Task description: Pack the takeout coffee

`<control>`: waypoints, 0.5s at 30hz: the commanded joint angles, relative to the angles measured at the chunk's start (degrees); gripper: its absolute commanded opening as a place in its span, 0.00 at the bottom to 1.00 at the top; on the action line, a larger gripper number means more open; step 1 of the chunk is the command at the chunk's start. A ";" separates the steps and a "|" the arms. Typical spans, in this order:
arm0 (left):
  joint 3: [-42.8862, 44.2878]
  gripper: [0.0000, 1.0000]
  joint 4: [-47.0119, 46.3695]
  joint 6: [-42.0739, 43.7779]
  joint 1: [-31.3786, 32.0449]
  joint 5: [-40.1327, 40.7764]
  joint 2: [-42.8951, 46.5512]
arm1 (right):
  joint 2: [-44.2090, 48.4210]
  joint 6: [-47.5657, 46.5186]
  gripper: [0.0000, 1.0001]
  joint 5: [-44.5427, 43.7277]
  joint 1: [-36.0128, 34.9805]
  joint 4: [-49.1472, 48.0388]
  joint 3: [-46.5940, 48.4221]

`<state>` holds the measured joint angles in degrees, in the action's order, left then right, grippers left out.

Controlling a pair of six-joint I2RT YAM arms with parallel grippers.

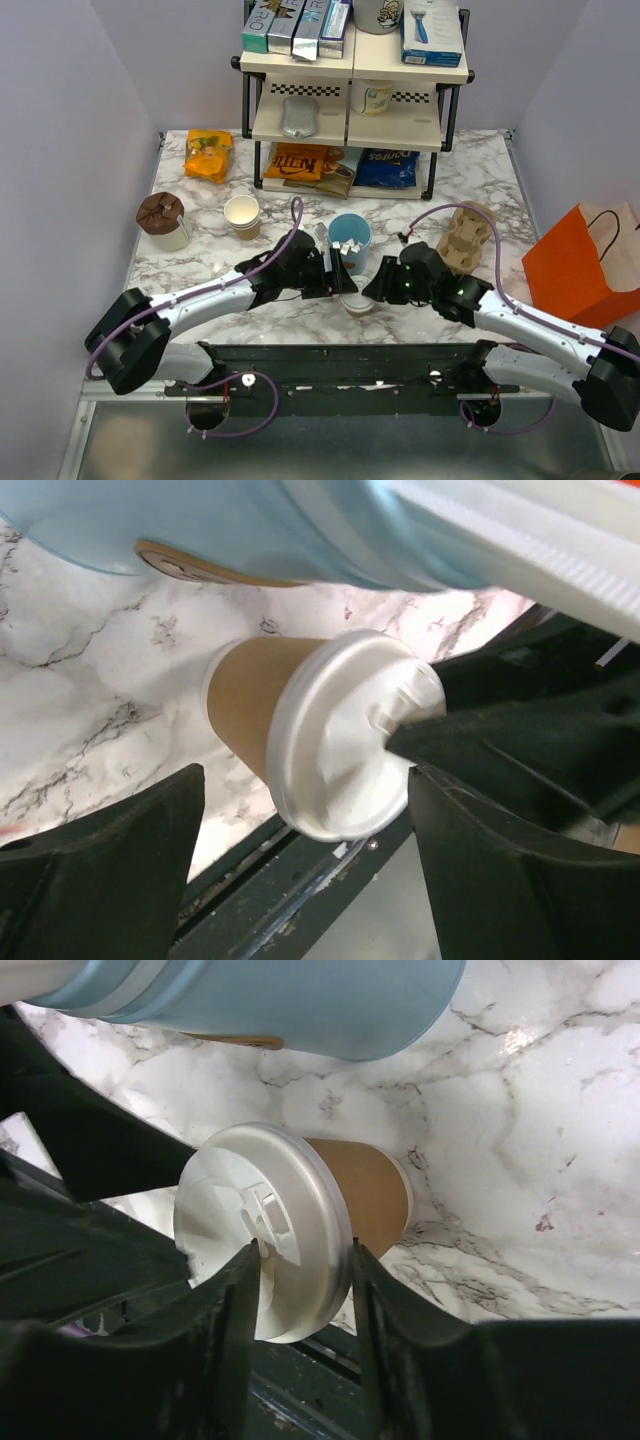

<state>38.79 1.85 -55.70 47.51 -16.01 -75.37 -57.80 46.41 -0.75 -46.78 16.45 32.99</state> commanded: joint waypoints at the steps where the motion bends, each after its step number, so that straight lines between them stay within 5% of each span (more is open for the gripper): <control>1: 0.41 0.94 5.53 2.44 0.39 5.10 5.67 | 1.46 0.78 0.43 -1.18 0.99 0.87 -1.97; 15: 1.56 0.99 16.60 3.50 -6.45 10.56 15.43 | 4.36 -3.51 0.38 -4.95 11.79 2.54 -3.29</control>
<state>38.87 13.54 -52.34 44.84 -8.71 -62.61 -53.89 46.24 -1.80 -38.70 16.67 30.98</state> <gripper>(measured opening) 0.988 0.391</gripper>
